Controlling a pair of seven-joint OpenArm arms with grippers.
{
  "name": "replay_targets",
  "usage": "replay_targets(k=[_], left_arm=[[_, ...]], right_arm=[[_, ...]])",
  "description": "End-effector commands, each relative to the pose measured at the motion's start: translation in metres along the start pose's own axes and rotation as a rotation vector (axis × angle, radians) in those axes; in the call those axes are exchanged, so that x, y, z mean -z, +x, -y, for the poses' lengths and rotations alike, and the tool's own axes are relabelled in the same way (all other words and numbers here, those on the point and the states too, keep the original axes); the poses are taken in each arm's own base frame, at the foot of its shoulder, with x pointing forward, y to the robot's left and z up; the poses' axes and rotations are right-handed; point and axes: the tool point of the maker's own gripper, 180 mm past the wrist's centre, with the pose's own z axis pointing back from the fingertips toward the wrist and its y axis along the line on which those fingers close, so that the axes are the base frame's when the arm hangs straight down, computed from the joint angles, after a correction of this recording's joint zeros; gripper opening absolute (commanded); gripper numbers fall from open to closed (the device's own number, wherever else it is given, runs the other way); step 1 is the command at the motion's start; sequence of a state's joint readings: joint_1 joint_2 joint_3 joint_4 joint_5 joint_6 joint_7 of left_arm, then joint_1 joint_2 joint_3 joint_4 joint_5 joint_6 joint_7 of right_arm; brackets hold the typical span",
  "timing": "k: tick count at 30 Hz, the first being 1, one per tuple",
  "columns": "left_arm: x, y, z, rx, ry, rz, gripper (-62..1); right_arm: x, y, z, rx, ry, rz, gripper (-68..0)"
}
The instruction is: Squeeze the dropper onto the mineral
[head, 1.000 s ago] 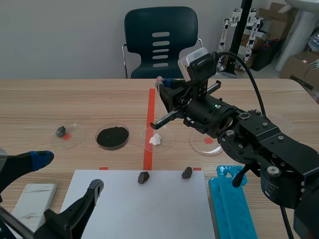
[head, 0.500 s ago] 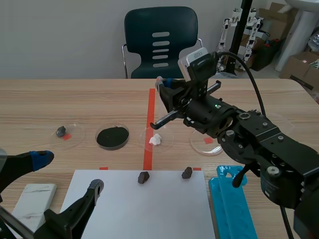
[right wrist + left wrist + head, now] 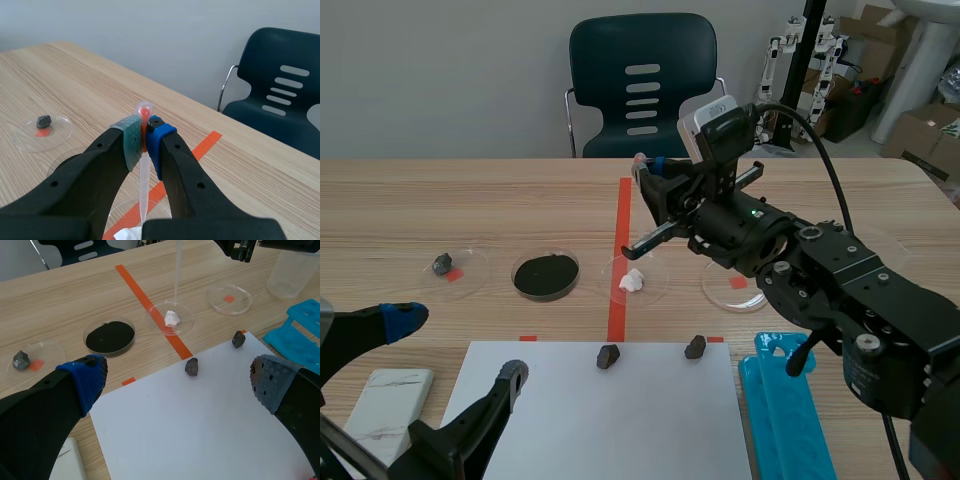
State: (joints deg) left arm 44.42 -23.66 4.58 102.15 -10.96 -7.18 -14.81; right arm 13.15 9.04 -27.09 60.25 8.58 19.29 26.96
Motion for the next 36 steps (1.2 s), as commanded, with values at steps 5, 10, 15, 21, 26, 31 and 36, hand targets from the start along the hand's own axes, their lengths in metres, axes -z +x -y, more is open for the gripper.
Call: replay_targets(k=[5, 10, 15, 21, 26, 31, 36], left_arm=[[0.001, 0.012, 0.000, -0.001, 0.000, 0.038, -0.7], [0.001, 0.012, 0.000, -0.001, 0.000, 0.038, -0.7], [0.001, 0.012, 0.000, -0.001, 0.000, 0.038, -0.7], [0.001, 0.012, 0.000, -0.001, 0.000, 0.038, -0.7], [0.001, 0.012, 0.000, -0.001, 0.000, 0.038, -0.7], [0.001, 0.012, 0.000, -0.001, 0.000, 0.038, -0.7], [0.001, 0.012, 0.000, -0.001, 0.000, 0.038, -0.7]], right_arm=[[0.006, 0.017, 0.004, -0.006, 0.001, 0.053, -66.4], [0.006, 0.017, 0.004, -0.006, 0.001, 0.053, -66.4], [0.006, 0.017, 0.004, -0.006, 0.001, 0.053, -66.4], [0.007, 0.019, 0.003, -0.007, 0.002, 0.058, -66.4], [0.007, 0.020, 0.003, -0.005, 0.001, 0.061, -66.4], [0.007, 0.024, 0.002, -0.016, 0.006, 0.061, -66.4], [0.006, 0.043, -0.004, -0.049, 0.023, 0.069, -66.4]])
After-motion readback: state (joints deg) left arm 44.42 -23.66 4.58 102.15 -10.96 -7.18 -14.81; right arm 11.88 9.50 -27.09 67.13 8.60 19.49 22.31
